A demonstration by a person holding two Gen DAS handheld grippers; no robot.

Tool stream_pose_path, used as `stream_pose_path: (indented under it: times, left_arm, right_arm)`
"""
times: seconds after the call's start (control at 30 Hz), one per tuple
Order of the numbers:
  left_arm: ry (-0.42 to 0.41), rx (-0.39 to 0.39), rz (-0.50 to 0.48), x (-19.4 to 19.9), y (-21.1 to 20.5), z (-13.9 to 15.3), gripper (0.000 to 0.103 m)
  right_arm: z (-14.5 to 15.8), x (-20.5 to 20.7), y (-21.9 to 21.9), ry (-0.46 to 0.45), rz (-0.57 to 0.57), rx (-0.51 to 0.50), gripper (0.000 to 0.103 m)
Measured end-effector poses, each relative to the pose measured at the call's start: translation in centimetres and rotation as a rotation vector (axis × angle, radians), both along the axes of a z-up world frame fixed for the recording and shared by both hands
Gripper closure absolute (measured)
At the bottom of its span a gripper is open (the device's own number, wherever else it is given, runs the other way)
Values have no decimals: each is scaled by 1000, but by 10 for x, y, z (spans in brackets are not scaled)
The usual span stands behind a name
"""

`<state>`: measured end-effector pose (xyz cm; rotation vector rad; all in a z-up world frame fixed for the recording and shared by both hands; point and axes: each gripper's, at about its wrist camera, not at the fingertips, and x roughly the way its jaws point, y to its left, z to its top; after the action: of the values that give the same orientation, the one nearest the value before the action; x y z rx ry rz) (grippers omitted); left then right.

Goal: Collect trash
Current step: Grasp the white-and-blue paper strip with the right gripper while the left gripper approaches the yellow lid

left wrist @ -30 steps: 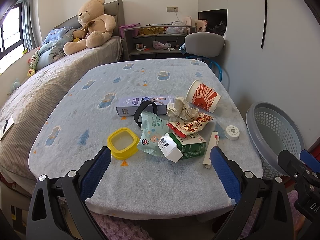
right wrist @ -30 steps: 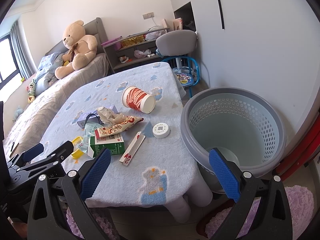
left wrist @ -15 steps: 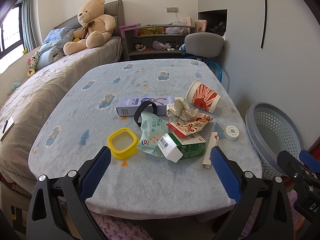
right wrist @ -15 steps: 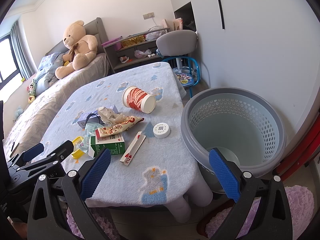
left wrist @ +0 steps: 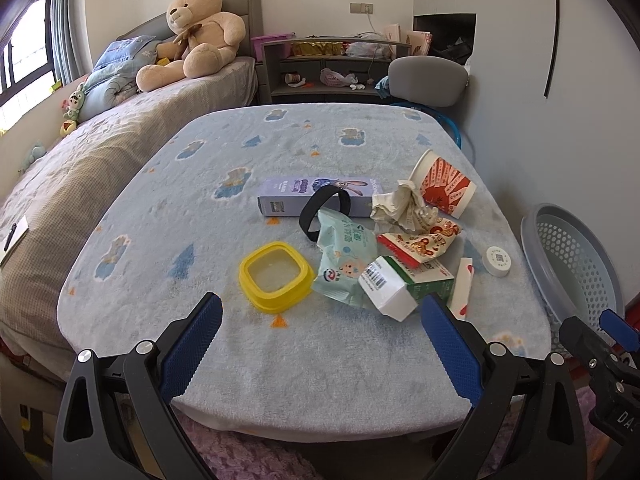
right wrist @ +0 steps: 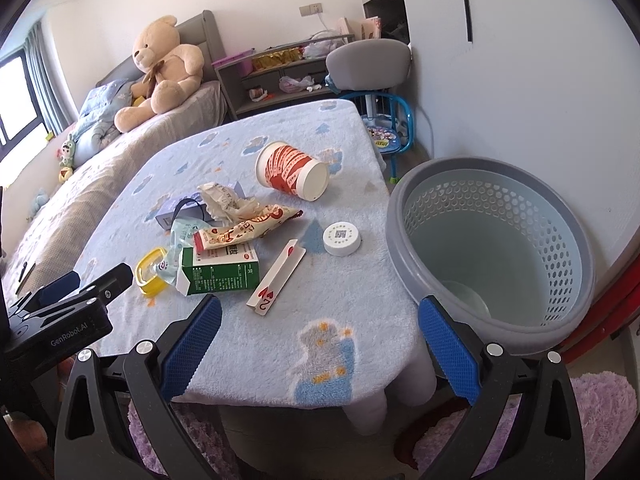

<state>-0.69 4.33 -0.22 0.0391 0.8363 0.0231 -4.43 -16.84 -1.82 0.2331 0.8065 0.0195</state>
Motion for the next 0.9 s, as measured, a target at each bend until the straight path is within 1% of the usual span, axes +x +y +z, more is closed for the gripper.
stream_pose_path:
  times: [0.13,0.4,0.67,0.77,0.9]
  left_arm:
    - [21,-9,27,9,19,-8,8]
    - [24,20,76,25,49,-19,8]
    - [37,-2,97,35,66,-28,8]
    - [51,-7,98,38,68,-34,8]
    - [64,-13,96,41,69,-40,8]
  right_arm:
    - [-16,15,12,56,24,0,7]
    - [-46,50,35,134,52,-27,7]
    - [-66,75,45,179,36,-74,7]
    - [-72,79,45,191,28,-83,7]
    - [-77,82,46,200,9,-119,7]
